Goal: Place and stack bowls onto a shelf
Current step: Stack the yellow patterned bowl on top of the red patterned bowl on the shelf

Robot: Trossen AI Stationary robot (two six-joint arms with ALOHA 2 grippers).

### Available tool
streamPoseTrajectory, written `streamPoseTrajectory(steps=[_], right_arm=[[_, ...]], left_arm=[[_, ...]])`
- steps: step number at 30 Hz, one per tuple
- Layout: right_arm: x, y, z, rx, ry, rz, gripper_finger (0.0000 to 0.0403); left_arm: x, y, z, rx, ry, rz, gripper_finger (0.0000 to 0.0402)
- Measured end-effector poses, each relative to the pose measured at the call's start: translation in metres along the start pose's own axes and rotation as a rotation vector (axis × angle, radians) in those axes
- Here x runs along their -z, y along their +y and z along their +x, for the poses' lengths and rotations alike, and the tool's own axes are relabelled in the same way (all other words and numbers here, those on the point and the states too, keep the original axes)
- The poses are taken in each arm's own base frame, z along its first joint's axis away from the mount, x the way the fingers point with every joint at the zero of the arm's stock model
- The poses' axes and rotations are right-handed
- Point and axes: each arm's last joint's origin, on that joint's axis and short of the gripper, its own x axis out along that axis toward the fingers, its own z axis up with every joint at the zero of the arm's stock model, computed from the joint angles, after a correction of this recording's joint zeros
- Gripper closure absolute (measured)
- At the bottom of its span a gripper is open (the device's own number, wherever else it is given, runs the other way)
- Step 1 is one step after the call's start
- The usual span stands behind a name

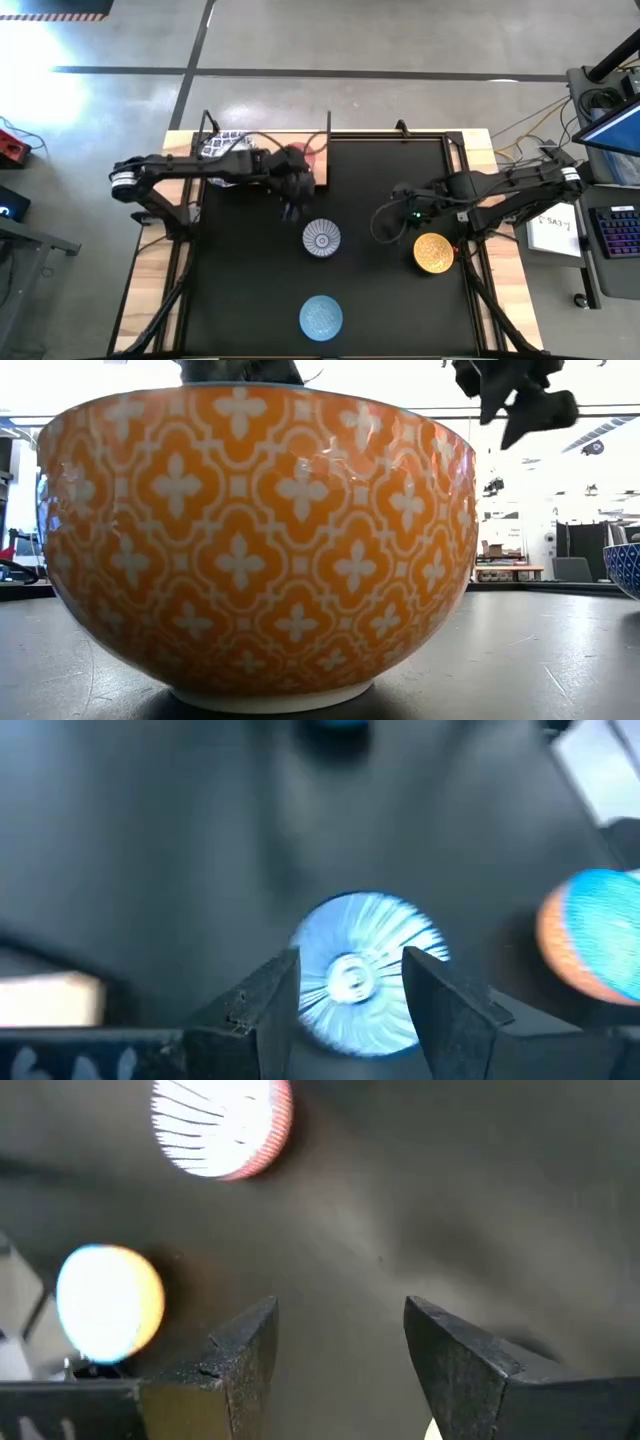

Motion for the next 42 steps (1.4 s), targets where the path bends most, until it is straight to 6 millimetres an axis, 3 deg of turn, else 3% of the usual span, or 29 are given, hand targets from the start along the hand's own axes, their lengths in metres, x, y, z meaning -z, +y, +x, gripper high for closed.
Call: streamPoseTrajectory(steps=[6, 10, 27, 42], right_arm=[[0.015, -0.011, 0.020, 0.066, 0.078, 0.188, 0.0197], [0.025, -0.017, 0.032, 0.117, 0.121, 0.255, 0.0197], [0.067, -0.020, 0.048, 0.222, 0.192, 0.412, 0.0197], [0.084, -0.014, 0.096, 0.424, 0.320, 0.288, 0.0197]], left_arm=[[-0.012, -0.037, 0.011, -0.033, -0.054, 0.136, 0.0242], [-0.014, -0.049, 0.013, -0.065, -0.060, 0.200, 0.0242], [-0.015, -0.047, 0.013, -0.079, -0.060, 0.221, 0.0243], [-0.016, -0.046, 0.013, -0.084, -0.076, 0.250, 0.0256]])
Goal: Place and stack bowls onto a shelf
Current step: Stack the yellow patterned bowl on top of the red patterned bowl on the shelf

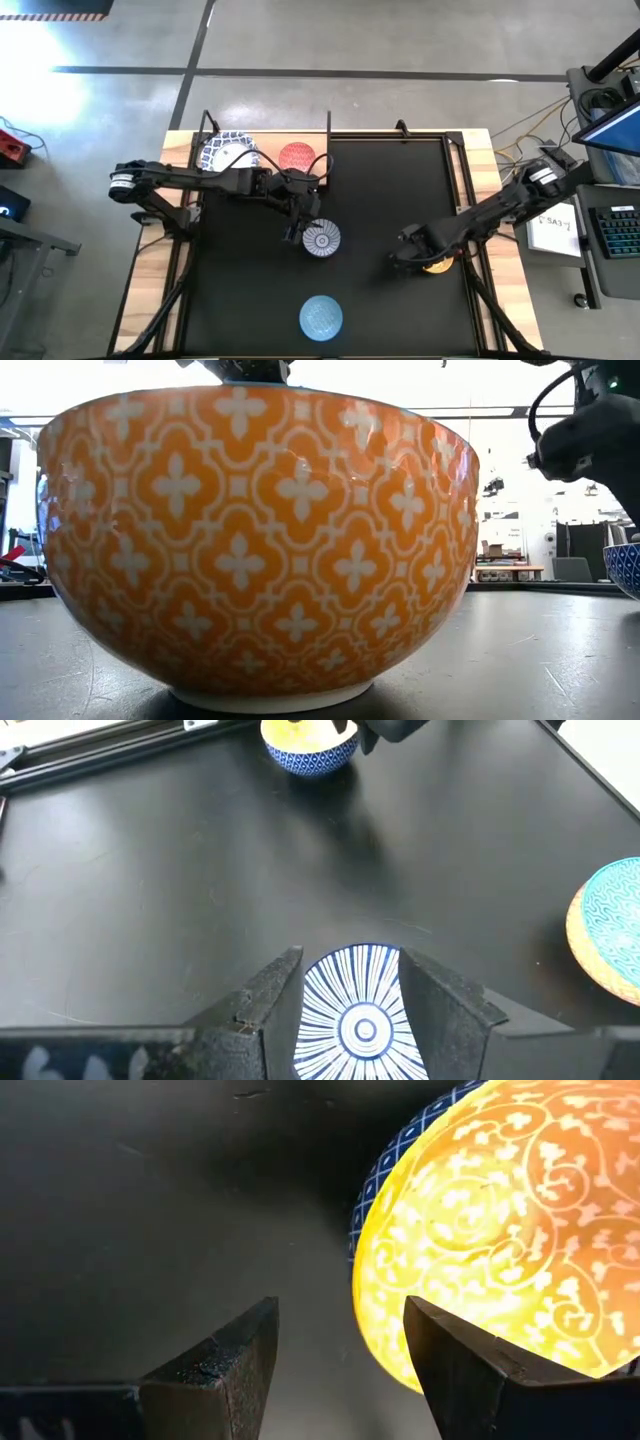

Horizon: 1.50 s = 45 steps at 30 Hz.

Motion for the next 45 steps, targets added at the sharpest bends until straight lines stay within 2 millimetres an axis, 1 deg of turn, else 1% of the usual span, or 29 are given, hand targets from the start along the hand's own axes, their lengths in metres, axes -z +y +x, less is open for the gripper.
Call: streamPoseTrajectory(steps=[4, 8, 12, 22, 27, 29, 34, 36, 41, 45], right_arm=[[-0.001, 0.002, 0.006, 0.032, -0.001, -0.059, 0.0199], [-0.001, 0.003, 0.008, 0.048, 0.000, -0.113, 0.0221], [-0.002, 0.001, 0.009, 0.070, 0.000, -0.121, 0.0263], [-0.003, -0.002, 0.013, 0.085, -0.007, -0.164, 0.0385], [-0.003, -0.002, 0.013, 0.084, 0.000, -0.214, 0.0391], [-0.002, -0.001, 0.011, 0.074, 0.006, -0.265, 0.0392], [-0.001, 0.007, -0.004, -0.006, 0.001, -0.428, 0.0393], [0.001, 0.013, -0.013, -0.059, -0.014, -0.532, 0.0393], [0.008, 0.041, -0.046, -0.324, -0.119, -0.844, 0.0393], [0.014, 0.062, -0.080, -0.528, -0.255, -1.047, 0.0394]], left_arm=[[0.001, 0.001, 0.000, 0.000, 0.004, -0.009, 0.0256], [0.004, 0.001, 0.000, 0.005, 0.032, -0.043, 0.0256], [0.006, 0.000, 0.000, 0.012, 0.058, -0.071, 0.0256], [0.006, 0.000, 0.000, 0.013, 0.057, -0.090, 0.0256], [0.006, 0.000, 0.000, 0.015, 0.055, -0.085, 0.0256], [0.006, 0.000, 0.000, 0.034, 0.049, -0.040, 0.0256], [0.004, -0.006, -0.001, 0.222, -0.021, 0.137, 0.0256], [0.004, -0.008, -0.002, 0.281, -0.055, 0.198, 0.0256], [0.001, -0.008, -0.002, 0.319, -0.100, 0.242, 0.0256], [0.000, -0.010, -0.003, 0.376, -0.130, 0.242, 0.0256]])
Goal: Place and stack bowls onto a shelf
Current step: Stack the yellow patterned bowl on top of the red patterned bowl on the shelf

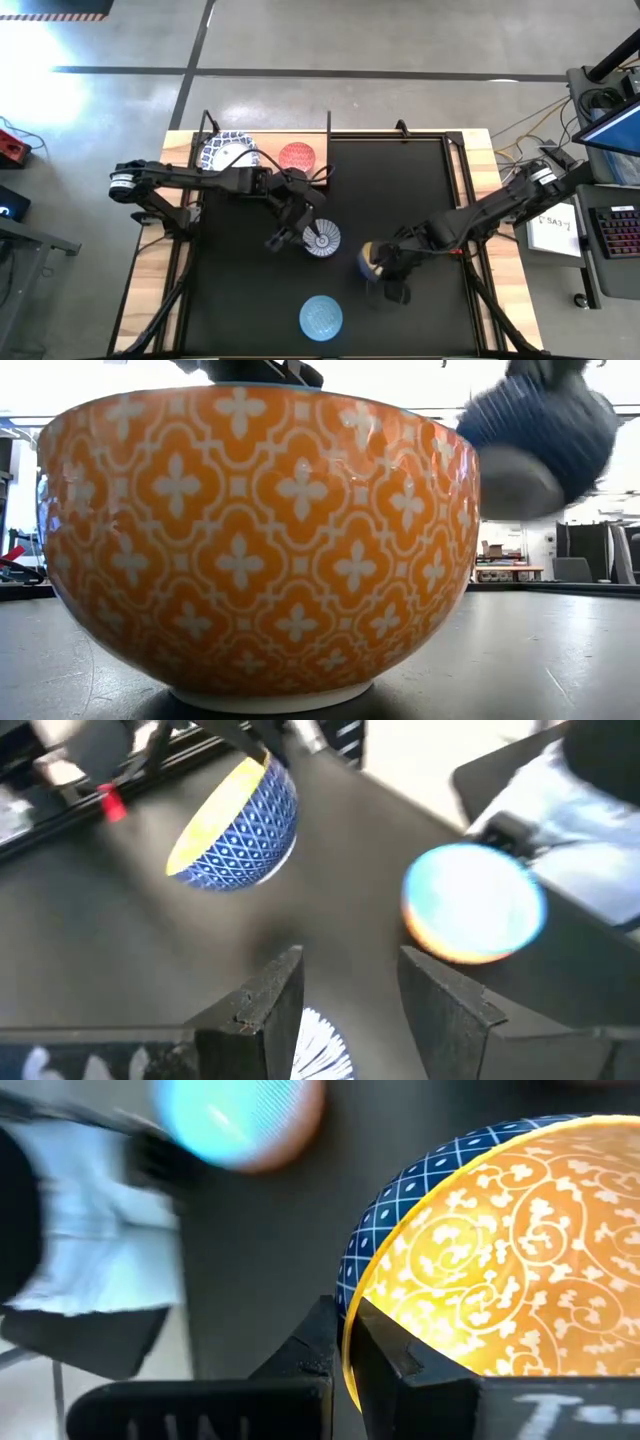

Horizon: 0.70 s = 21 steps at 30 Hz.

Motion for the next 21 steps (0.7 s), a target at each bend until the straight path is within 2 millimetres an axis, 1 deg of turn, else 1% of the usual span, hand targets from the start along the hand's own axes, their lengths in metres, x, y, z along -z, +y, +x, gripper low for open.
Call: streamPoseTrajectory(steps=[3, 6, 9, 13, 17, 21], right_arm=[[-0.015, 0.012, -0.014, -0.057, -0.095, -0.127, 0.0394], [-0.027, 0.021, -0.025, -0.101, -0.175, -0.285, 0.0394], [-0.035, 0.026, -0.031, -0.175, -0.234, -0.439, 0.0394], [-0.042, 0.027, -0.035, -0.283, -0.284, -0.613, 0.0394], [-0.046, 0.021, -0.036, -0.308, -0.299, -0.730, 0.0394], [-0.053, 0.017, -0.039, -0.359, -0.345, -0.838, 0.0394]], left_arm=[[-0.001, -0.002, 0.000, 0.078, -0.047, 0.016, 0.0256], [-0.003, -0.004, 0.000, 0.147, -0.106, 0.071, 0.0256], [-0.008, -0.003, 0.000, 0.158, -0.162, 0.120, 0.0256], [-0.012, -0.001, -0.001, 0.142, -0.203, 0.161, 0.0256], [-0.013, -0.003, -0.001, 0.197, -0.242, 0.191, 0.0256], [-0.016, -0.001, -0.001, 0.190, -0.273, 0.223, 0.0256]])
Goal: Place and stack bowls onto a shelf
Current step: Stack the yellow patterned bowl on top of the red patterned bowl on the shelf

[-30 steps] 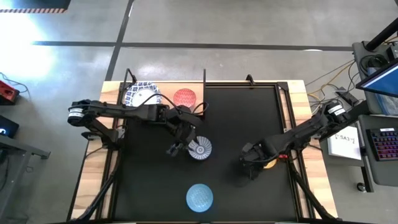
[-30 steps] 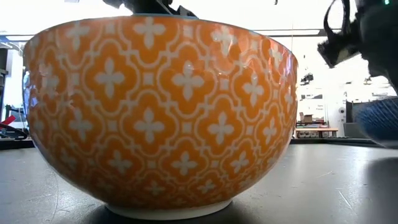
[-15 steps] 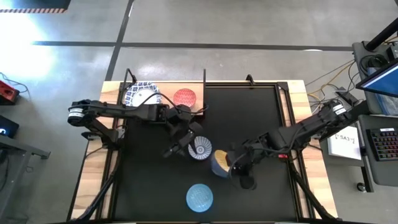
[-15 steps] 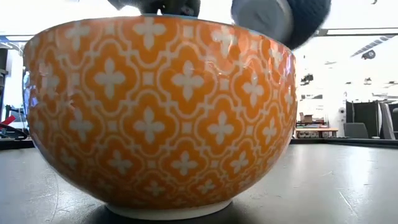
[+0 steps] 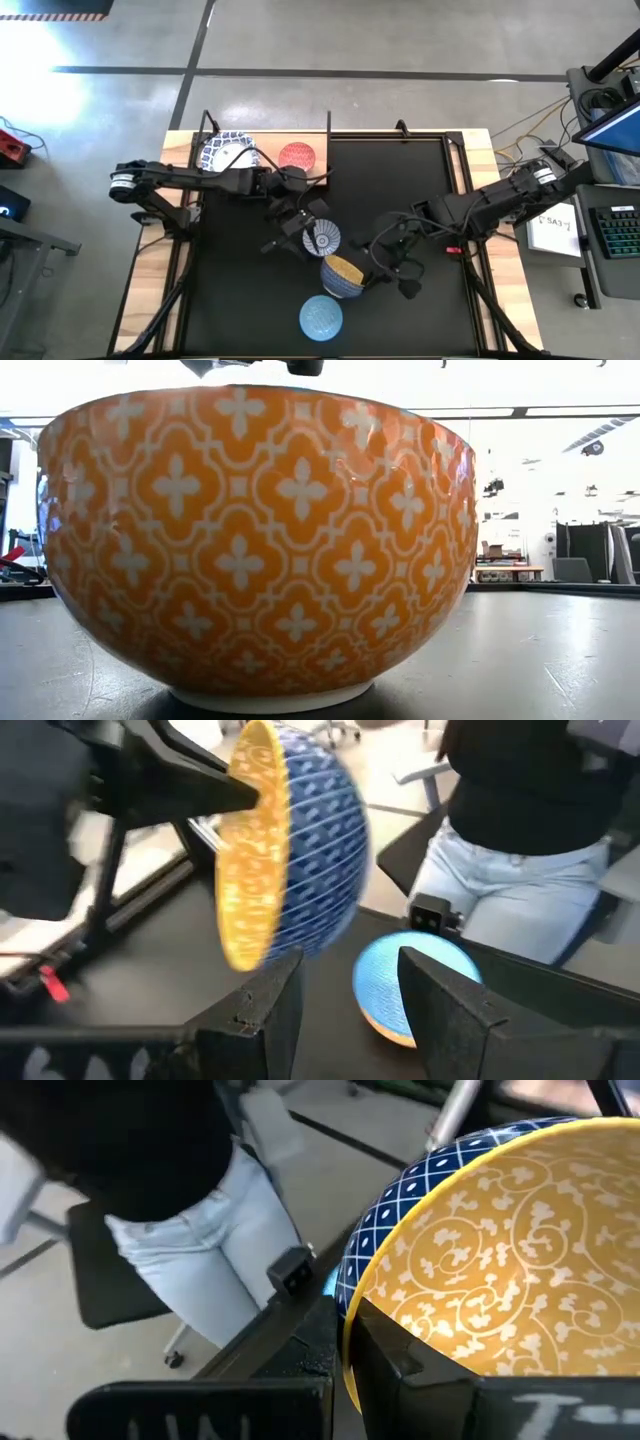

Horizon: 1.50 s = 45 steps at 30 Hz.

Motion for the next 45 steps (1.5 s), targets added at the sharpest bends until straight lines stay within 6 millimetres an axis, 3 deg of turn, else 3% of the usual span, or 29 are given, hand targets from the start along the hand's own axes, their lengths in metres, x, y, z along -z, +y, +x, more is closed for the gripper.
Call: streamPoseTrajectory(steps=[6, 17, 24, 31, 45], right_arm=[[0.003, -0.012, 0.002, -0.098, -0.028, -0.115, 0.0394], [0.005, -0.030, -0.002, -0.129, -0.085, -0.261, 0.0394], [0.006, -0.040, 0.004, -0.120, -0.094, -0.323, 0.0394], [-0.002, -0.052, 0.010, -0.110, -0.091, -0.328, 0.0394], [-0.006, -0.052, 0.007, -0.109, -0.073, -0.310, 0.0394]], left_arm=[[-0.004, 0.004, 0.001, -0.006, -0.049, 0.056, 0.0256], [-0.010, 0.002, 0.002, 0.134, -0.187, 0.079, 0.0256], [-0.013, 0.004, 0.002, 0.122, -0.207, 0.105, 0.0256], [-0.014, 0.003, 0.003, 0.128, -0.213, 0.116, 0.0256], [-0.014, 0.001, 0.003, 0.166, -0.228, 0.091, 0.0256]])
